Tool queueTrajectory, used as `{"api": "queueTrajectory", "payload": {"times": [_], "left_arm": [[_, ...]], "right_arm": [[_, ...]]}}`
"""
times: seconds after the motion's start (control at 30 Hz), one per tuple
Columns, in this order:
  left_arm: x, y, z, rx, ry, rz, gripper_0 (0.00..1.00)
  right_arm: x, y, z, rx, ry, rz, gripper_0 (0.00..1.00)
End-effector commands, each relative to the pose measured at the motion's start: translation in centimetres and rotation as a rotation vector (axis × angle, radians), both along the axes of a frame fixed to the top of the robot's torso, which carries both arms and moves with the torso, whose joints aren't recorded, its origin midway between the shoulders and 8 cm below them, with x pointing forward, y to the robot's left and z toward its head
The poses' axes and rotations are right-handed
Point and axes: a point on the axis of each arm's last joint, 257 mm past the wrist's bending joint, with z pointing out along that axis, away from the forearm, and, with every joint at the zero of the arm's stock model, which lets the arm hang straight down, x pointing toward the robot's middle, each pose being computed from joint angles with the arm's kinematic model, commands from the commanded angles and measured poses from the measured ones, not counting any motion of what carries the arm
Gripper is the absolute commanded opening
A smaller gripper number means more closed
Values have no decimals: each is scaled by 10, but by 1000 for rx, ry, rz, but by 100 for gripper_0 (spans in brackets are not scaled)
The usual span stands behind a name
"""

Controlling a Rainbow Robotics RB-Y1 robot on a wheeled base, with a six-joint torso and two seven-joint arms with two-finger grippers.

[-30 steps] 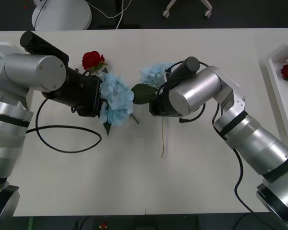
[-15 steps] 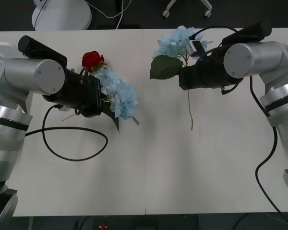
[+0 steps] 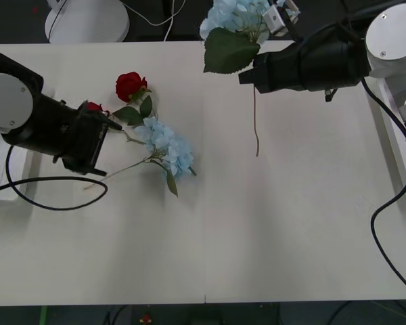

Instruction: Put the red flowers into the right box and the blue flowers into the left box

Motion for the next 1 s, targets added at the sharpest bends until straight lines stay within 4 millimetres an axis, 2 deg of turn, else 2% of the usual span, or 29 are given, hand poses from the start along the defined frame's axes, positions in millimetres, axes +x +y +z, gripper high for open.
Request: {"api": "queueTrajectory", "payload": {"times": [0.03,0.13,0.23,0.43,0.6,0.73,0.87,1.0], "left_arm": [[-14,37,24,288,-174,-377,100],[-12,44,29,435,-279,-627,100],[-8,46,29,564,-370,-846,100],[-5,40,25,704,-496,-1149,100],[-19,41,32,676,-618,-1171,100],[-35,39,46,593,-805,-1118,100],[-44,25,63,516,-1002,-1044,100],[-43,10,82,467,-1178,-959,100]], "right_arm": [[-4,33,77,30,-205,107,0],[-10,54,91,77,-251,153,0],[-17,65,99,100,-278,191,0],[-35,92,121,172,-295,260,0],[-44,115,135,151,-316,302,0],[-50,133,140,178,-317,316,0],[-53,149,141,190,-329,323,0],[-61,163,142,212,-322,342,0]]}}
